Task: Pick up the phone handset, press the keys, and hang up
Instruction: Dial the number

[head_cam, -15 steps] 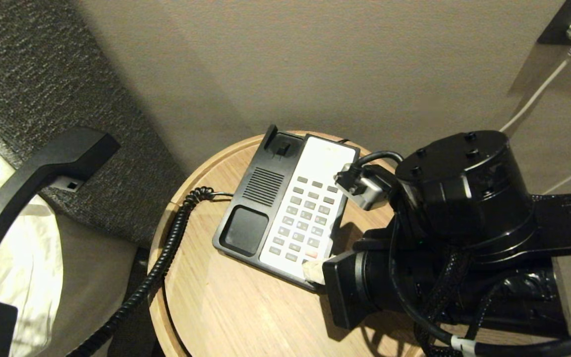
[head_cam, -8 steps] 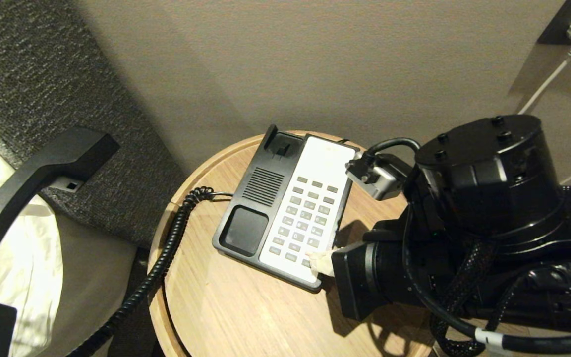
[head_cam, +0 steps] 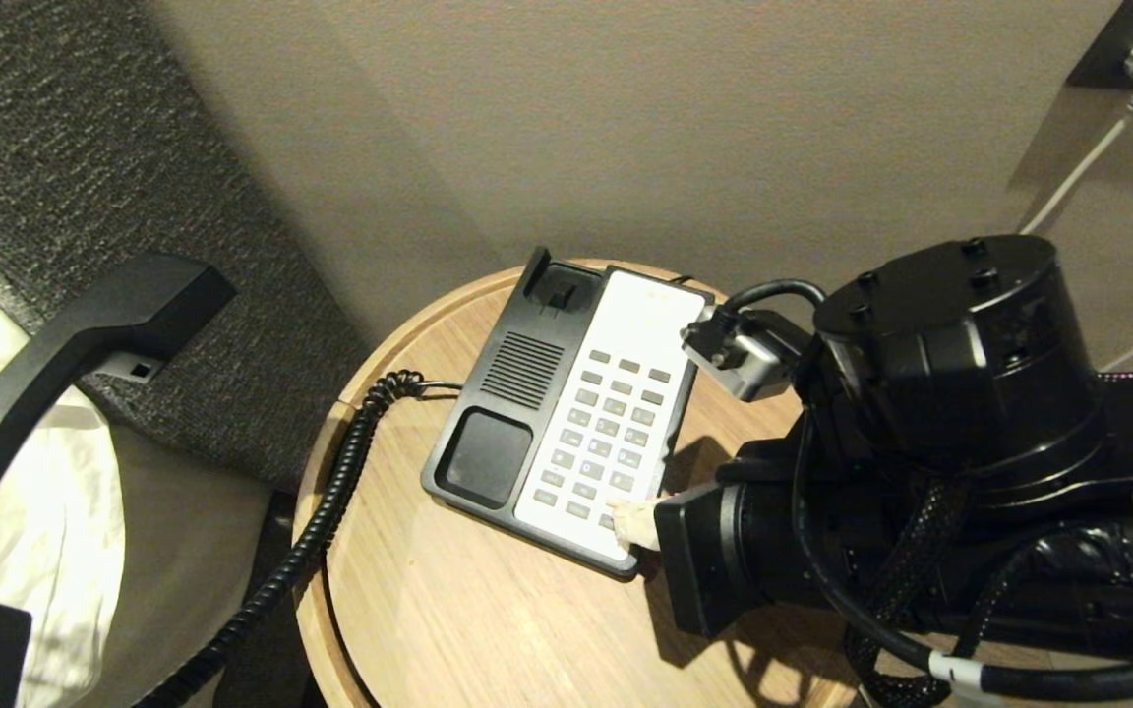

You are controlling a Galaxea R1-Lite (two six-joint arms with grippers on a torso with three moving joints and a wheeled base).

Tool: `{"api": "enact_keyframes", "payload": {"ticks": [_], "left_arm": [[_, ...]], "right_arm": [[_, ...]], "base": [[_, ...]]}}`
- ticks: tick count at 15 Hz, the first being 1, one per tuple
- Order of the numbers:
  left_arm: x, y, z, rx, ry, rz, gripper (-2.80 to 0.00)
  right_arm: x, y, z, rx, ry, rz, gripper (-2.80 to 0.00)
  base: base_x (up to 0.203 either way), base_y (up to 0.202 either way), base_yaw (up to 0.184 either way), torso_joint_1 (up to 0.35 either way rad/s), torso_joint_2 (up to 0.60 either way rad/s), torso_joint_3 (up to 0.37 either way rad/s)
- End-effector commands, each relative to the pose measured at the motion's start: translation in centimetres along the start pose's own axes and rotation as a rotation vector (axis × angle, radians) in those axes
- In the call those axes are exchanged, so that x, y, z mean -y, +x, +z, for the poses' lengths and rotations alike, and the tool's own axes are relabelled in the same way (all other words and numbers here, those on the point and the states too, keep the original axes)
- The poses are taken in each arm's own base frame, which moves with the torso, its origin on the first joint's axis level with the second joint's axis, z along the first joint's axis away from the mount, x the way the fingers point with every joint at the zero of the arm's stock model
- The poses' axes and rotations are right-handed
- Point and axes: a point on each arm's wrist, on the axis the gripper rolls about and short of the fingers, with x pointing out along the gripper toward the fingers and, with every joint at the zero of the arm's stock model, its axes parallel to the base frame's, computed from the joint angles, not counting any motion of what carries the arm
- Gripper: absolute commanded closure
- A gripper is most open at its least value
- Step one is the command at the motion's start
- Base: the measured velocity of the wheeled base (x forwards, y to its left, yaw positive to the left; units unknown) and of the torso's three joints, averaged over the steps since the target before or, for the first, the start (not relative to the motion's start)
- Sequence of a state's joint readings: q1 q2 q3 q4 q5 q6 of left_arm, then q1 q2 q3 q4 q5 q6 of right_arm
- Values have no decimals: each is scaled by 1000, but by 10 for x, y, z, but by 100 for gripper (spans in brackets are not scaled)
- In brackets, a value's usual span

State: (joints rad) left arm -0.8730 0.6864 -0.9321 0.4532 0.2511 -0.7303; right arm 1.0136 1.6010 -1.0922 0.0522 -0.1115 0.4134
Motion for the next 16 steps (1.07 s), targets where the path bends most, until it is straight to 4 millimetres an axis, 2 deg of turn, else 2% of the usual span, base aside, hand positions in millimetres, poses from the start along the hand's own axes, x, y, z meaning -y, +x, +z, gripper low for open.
{"api": "enact_keyframes", "payload": {"ticks": [1, 9, 16], "left_arm": [[0, -1, 0, 2, -5, 1, 0], [-1, -2, 0, 6, -6, -3, 0], [-2, -3, 0, 7, -7, -4, 0]], "right_arm": [[0, 5, -1, -10, 0, -5, 0], [0, 16, -3, 7, -5, 0, 0], [2, 16, -5, 6, -9, -15, 0]], "base": [[0, 0, 0, 0, 0, 0], [0, 0, 0, 0, 0, 0], [0, 0, 0, 0, 0, 0]]}}
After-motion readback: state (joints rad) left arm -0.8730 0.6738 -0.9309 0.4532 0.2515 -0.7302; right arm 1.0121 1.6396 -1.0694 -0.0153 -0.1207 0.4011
